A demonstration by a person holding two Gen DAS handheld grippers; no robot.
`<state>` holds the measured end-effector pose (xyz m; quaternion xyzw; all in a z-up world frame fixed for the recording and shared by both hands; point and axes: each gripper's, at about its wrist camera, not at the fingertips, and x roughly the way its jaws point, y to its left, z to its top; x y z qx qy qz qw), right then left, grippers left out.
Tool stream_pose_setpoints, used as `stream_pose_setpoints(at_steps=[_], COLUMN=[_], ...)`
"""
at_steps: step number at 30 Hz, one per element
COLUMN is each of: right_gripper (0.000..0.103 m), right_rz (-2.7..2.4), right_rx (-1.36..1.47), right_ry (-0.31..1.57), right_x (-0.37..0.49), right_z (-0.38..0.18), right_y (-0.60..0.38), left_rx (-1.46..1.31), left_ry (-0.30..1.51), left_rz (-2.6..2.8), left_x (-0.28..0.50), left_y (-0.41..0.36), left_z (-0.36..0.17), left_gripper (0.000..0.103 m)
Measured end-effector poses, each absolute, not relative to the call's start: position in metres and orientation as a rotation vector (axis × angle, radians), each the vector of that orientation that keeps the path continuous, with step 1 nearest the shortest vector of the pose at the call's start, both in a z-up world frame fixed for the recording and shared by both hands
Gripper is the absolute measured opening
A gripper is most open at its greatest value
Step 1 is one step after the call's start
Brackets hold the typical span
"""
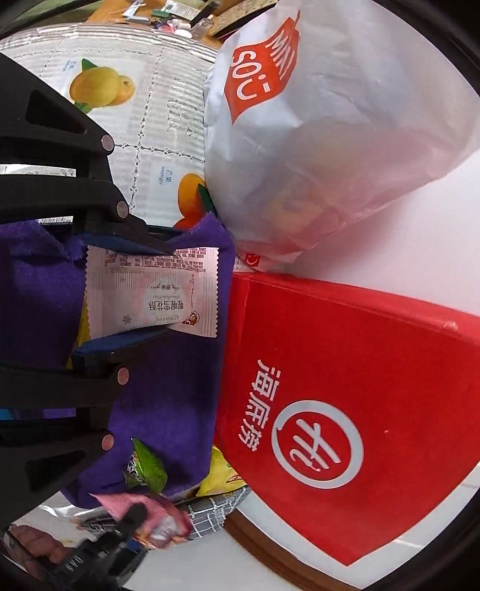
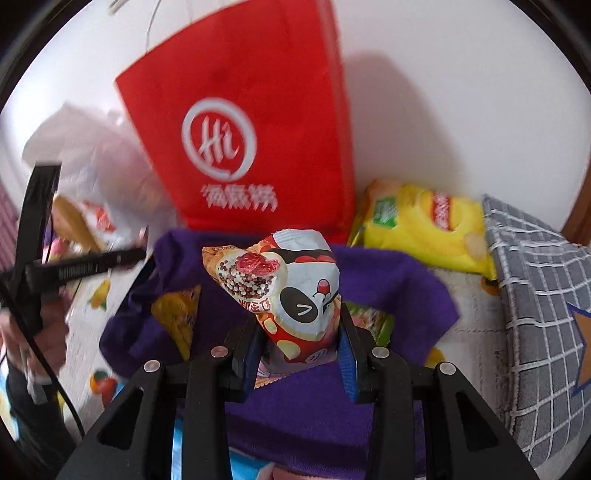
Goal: Organize snacks
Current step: 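Carry both snacks onto the purple towel and open the right gripper to drop the panda bag, then lower the pink wrapper packet onto the purple towel and open the left gripper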
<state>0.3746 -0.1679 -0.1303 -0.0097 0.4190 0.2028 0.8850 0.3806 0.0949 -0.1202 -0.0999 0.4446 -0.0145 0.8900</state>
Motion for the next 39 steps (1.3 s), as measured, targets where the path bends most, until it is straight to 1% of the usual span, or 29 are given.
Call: stream_pose_setpoints(at_steps=[7, 11, 16, 21, 24, 27, 39], right_gripper=[0.037, 0.037, 0.037, 0.038, 0.041, 0.054, 0.055], right_rz=[0.441, 0.438, 0.428, 0.417, 0.426, 0.436, 0.455], right_rx=[-0.050, -0.121, -0.133, -0.149, -0.171, -0.179, -0.127], right_ry=[0.954, 0.988, 1.032, 1.028, 1.033, 1.032, 0.937], right_x=[0.381, 0.378, 0.381, 0.381, 0.379, 0.379, 0.368], right_z=[-0.150, -0.158, -0.169, -0.171, -0.172, -0.170, -0.136], right_y=[-0.159, -0.149, -0.147, -0.142, -0.137, -0.137, -0.148], left_rx=[-0.183, -0.176, -0.182, -0.174, -0.155, -0.147, -0.165], left_ry=[0.925, 0.944, 0.971, 1.001, 1.022, 1.039, 1.052], left_rz=[-0.030, -0.031, -0.048, -0.042, -0.035, -0.035, -0.090], left_x=[0.379, 0.383, 0.386, 0.389, 0.391, 0.393, 0.393], left_y=[0.094, 0.092, 0.090, 0.087, 0.084, 0.082, 0.072], left_z=[-0.117, -0.122, -0.128, -0.136, -0.141, -0.146, -0.152], left_gripper=[0.036, 0.036, 0.036, 0.036, 0.036, 0.037, 0.038])
